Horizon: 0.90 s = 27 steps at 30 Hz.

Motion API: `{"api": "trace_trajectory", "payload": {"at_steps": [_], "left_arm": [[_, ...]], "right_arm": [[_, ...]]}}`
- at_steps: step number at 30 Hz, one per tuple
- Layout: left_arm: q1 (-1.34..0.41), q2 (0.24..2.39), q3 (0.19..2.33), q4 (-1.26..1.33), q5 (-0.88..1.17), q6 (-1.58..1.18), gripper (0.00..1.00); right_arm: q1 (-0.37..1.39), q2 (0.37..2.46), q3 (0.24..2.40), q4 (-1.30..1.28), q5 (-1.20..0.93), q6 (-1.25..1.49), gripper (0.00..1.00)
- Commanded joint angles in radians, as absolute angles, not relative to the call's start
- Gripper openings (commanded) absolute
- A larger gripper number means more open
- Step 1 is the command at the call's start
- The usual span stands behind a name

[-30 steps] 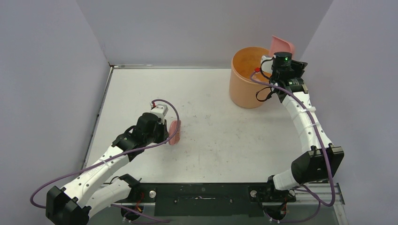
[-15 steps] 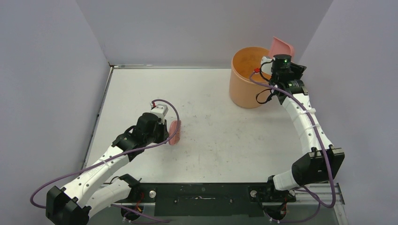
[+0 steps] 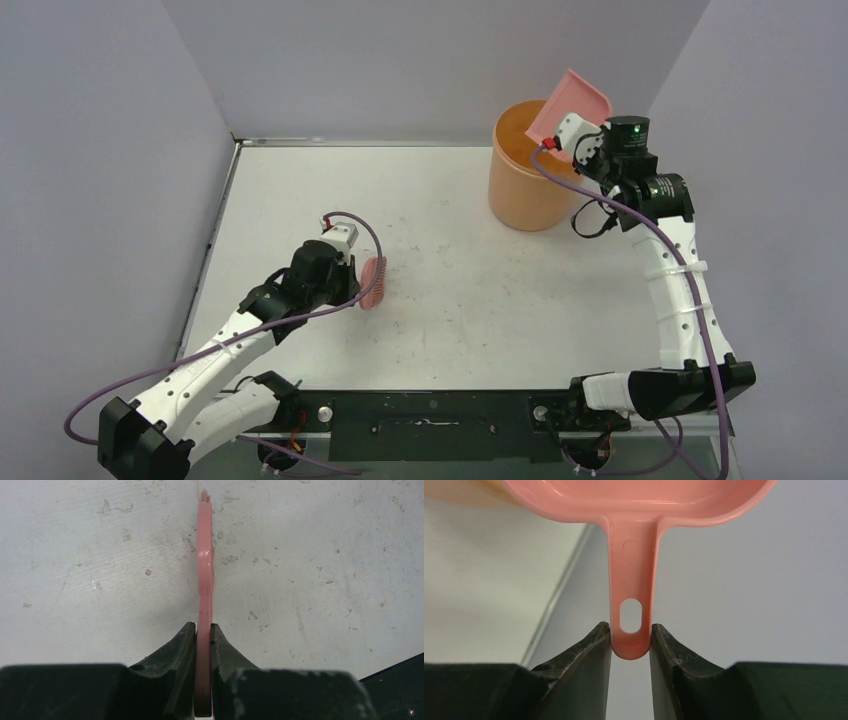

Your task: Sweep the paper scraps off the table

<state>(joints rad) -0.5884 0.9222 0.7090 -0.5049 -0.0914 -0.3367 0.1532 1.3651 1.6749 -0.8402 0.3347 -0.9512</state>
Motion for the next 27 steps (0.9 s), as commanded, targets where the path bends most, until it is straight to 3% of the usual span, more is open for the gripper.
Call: {"api": "trace_trajectory", "payload": {"at_steps": [1,5,8,15,19,22,27], "left_arm": [[-0.583,0.890,0.730,-0.459,-0.024,-0.337,0.00],[-0.576,0.833,0.700,-0.393,0.091,-0.352,0.00],[-0.574,0.814,0.689,-0.357,0.175,-0.367,0.00],[-0.572,0.887,0.694,-0.346,0.343,-0.424,0.00],[-0.568,0.927,0.689,-0.349,0.334,-0.536,0.00],[-0.567,0.869,0.568,-0.240,0.283,-0.721,0.00],[-0.571,0.583,0.235,0.060,0.138,-1.096,0.00]], "right_arm": [[0.164,1.248,1.595,-0.990,0.028,-0.914,0.05],[0.207,1.195,1.493,-1.172,-0.223,-0.961,0.06],[0.304,1.191,1.379,-1.231,-0.221,-0.932,0.05],[0.312,1.159,1.099,-1.226,-0.218,-0.967,0.05],[0.324,1.131,0.942,-1.172,-0.197,-0.947,0.05],[0.333,1.100,0.858,-1.108,-0.189,-0.920,0.06],[0.342,1.067,0.761,-1.025,-0.192,-0.894,0.08]]}}
